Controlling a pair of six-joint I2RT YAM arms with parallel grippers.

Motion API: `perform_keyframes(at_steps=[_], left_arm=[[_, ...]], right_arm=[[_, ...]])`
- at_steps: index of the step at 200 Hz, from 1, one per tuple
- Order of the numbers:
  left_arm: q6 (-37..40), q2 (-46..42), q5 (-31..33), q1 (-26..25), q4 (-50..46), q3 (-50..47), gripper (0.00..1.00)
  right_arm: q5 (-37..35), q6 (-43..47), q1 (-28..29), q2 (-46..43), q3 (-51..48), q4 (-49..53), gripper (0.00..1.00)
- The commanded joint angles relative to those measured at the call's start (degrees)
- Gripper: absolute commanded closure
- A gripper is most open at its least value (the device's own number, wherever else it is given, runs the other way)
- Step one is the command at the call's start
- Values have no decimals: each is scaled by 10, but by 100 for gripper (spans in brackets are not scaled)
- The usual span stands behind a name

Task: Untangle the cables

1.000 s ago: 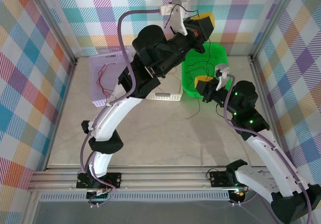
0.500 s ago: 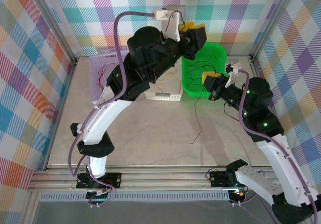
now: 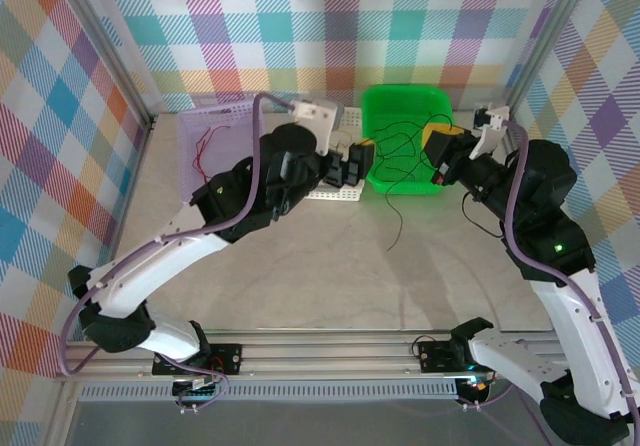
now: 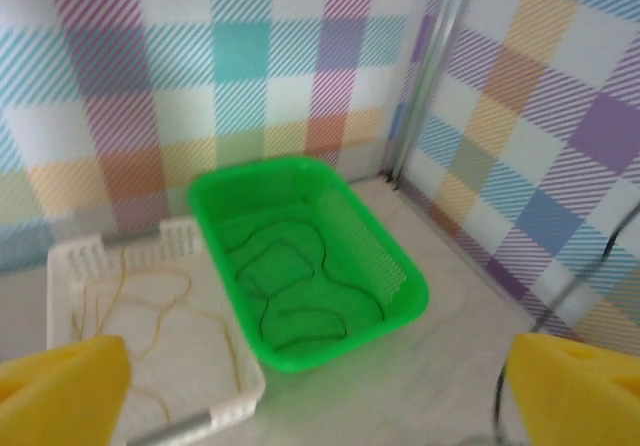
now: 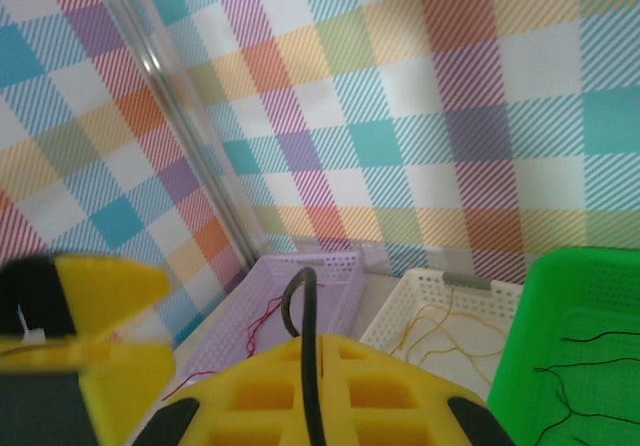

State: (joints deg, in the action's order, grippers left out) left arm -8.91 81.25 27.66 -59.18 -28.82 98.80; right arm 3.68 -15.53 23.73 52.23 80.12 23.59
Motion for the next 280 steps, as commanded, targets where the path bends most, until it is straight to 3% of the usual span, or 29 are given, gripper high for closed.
perform_keyframes(at_steps=[1, 39, 96, 182, 230, 280], left_arm=[[-26, -58, 48, -1, -1, -70, 0], [-71, -128, 92, -2, -35, -189, 0], [-138, -212, 140, -2, -127, -293, 0], [-272, -379, 137, -1, -230, -439, 0], [-305, -484, 150, -2, -307, -473, 0], [-315, -498, 162, -2, -333, -477, 0]], right_arm=[[-48, 15, 3, 18, 35, 11, 100], [-88, 28, 3, 66, 81, 8, 100], [-142, 56, -1, 163, 150, -23, 100], [-196, 110, -36, 347, 253, -96, 100], [-213, 120, -54, 452, 335, -105, 100], [-224, 113, -88, 545, 391, -94, 100]])
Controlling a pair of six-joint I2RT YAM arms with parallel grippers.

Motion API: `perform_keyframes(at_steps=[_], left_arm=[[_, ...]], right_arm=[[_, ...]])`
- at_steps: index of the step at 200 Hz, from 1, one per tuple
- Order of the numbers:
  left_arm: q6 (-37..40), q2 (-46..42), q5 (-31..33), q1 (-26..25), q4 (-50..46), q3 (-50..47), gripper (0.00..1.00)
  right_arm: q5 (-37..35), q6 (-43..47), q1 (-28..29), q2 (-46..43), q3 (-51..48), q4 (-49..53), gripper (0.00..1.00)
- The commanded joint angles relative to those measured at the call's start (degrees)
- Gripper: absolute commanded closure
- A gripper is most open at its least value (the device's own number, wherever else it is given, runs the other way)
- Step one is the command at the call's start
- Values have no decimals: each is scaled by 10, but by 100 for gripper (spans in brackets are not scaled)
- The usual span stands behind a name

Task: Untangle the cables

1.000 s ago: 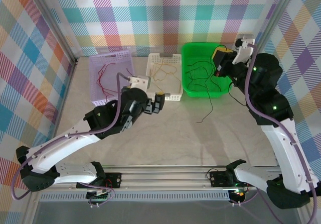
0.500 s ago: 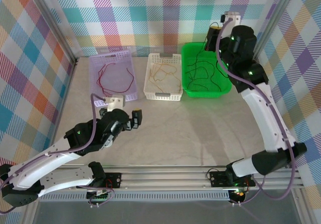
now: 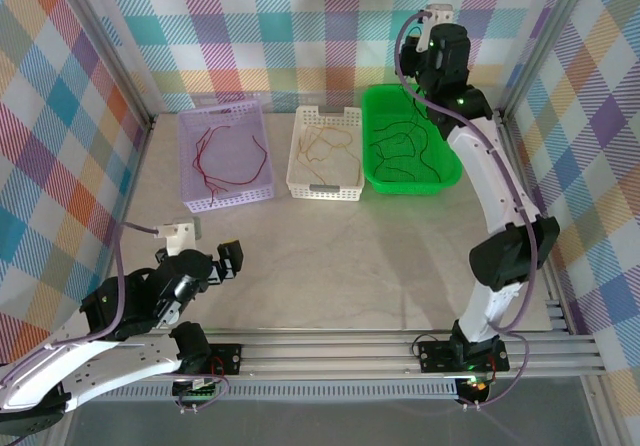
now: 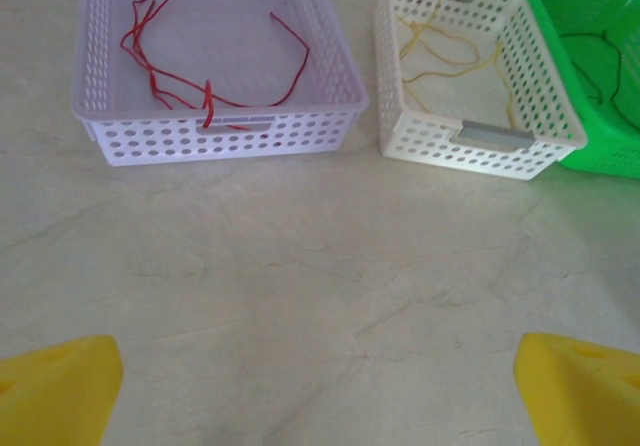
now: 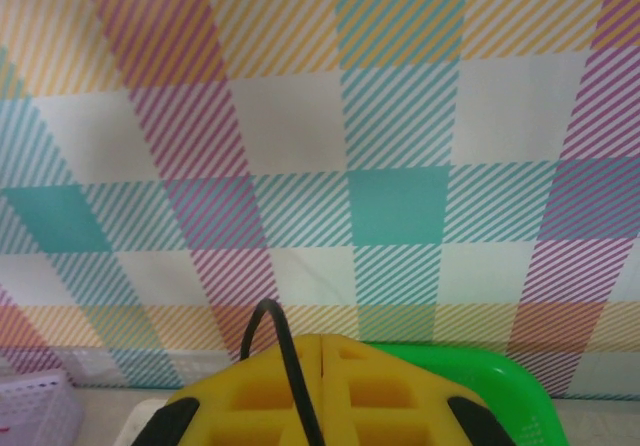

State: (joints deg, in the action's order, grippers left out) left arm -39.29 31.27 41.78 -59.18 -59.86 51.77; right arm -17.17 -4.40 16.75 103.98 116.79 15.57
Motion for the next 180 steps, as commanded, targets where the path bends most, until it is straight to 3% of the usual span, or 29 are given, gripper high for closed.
perform_keyframes(at_steps=[1, 53, 95, 145, 180], left_arm=[[-11, 3, 21, -3, -22, -7, 0], [-9, 41, 31, -2, -13, -9, 0], [-10, 42, 35, -3, -9, -15, 0], [-14, 43, 46, -2, -6, -20, 0], [-14, 46, 52, -2, 4, -28, 0]], right_arm=[[-15, 1, -19, 28, 24, -13, 100], [-3, -61, -44, 67, -85, -26, 100], [1, -95, -50, 98, -106, 20, 100], [21, -115, -53, 78, -135, 48, 64], [34, -117, -53, 62, -141, 85, 48]])
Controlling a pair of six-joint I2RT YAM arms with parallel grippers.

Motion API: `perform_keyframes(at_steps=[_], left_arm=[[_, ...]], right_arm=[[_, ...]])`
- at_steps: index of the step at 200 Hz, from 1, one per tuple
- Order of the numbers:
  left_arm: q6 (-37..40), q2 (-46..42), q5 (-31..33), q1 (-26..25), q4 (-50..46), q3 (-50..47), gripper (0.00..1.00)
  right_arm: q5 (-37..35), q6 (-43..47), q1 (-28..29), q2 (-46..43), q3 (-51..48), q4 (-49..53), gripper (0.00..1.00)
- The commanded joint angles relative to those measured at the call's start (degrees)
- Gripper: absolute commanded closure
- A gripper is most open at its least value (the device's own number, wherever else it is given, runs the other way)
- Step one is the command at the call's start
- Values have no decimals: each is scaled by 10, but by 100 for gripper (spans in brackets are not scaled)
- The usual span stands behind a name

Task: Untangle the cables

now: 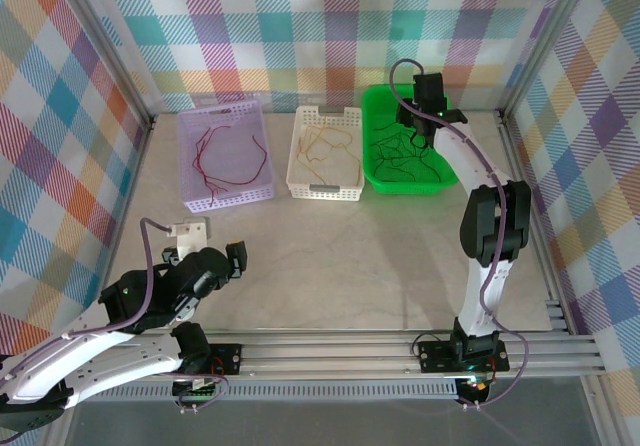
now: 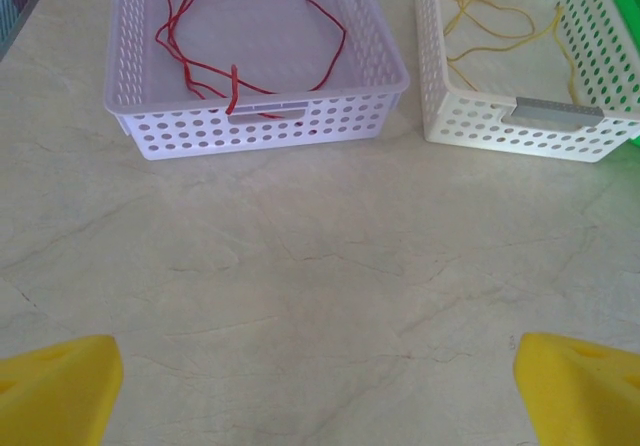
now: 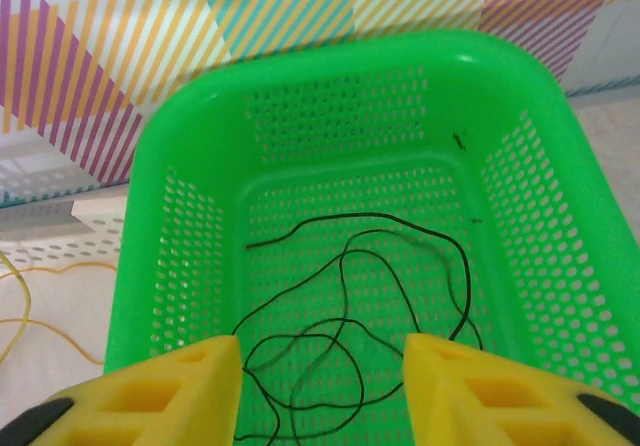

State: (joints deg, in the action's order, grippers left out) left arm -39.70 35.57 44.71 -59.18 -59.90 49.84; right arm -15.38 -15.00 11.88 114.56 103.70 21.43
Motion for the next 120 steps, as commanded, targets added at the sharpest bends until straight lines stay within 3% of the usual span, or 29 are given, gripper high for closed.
perform_keyframes(at_steps=[1, 37, 108, 120], left_arm=[[-11, 3, 23, -2, 5, -9, 0], [-4, 11, 60, -2, 17, -9, 0], [6, 101, 125, -1, 43, 9, 0], [11, 117, 133, -1, 45, 18, 0]], right_arm=[[16, -11, -5, -45, -11, 26, 48], [39, -15, -5, -131, -109, -23, 27], [59, -7, -7, -298, -299, -84, 10], [62, -10, -7, -329, -333, -91, 1]])
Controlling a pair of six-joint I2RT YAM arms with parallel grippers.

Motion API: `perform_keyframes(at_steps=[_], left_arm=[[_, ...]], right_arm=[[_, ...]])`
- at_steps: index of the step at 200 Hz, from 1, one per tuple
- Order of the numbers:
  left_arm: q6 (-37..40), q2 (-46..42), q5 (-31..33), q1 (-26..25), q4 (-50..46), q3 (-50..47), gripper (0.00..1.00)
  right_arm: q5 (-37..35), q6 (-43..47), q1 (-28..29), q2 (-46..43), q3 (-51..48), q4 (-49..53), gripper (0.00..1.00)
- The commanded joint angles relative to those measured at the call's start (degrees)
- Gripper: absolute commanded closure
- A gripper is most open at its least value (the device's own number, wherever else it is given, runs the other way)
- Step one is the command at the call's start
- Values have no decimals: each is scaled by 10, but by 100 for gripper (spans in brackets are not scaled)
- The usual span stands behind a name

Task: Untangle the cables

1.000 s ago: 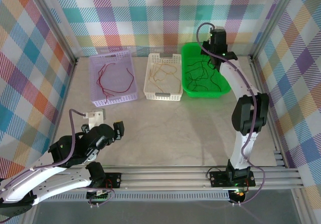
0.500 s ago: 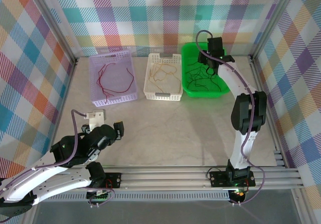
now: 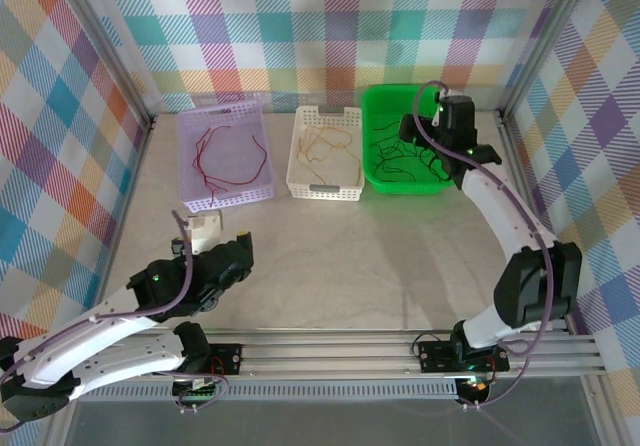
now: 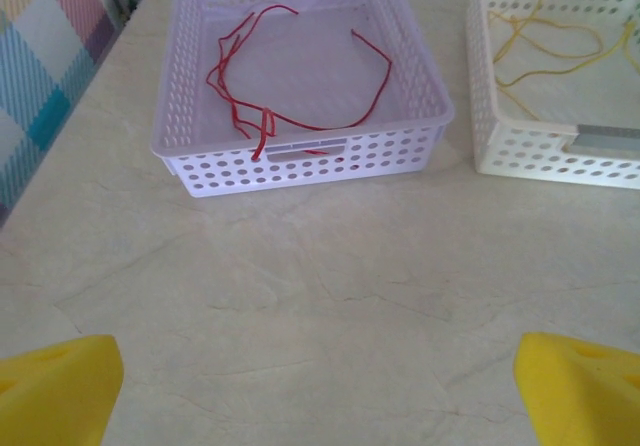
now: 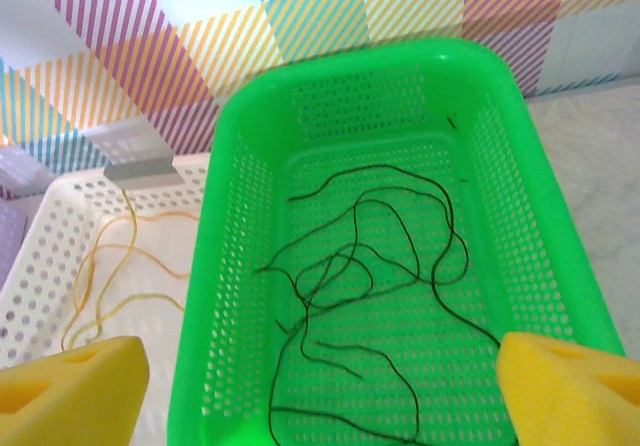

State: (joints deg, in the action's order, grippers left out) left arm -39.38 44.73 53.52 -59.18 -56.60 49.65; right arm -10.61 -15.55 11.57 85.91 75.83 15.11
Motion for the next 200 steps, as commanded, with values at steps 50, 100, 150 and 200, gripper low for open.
perform_keyframes(at_steps=[50, 100, 150, 200], left_arm=[[37, 73, 59, 38, 91, -8, 0], [112, 36, 57, 99, 280, -110, 0], [132, 123, 12, 203, 376, -121, 0], [224, 239, -46, 284, 585, -150, 0]], right_arm=[[-29, 20, -5, -168, -196, -48, 0], [-56, 55, -6, -270, -317, -71, 0], [-143, 75, -7, -321, -429, -146, 0], [-118, 97, -14, -292, -493, -282, 0]])
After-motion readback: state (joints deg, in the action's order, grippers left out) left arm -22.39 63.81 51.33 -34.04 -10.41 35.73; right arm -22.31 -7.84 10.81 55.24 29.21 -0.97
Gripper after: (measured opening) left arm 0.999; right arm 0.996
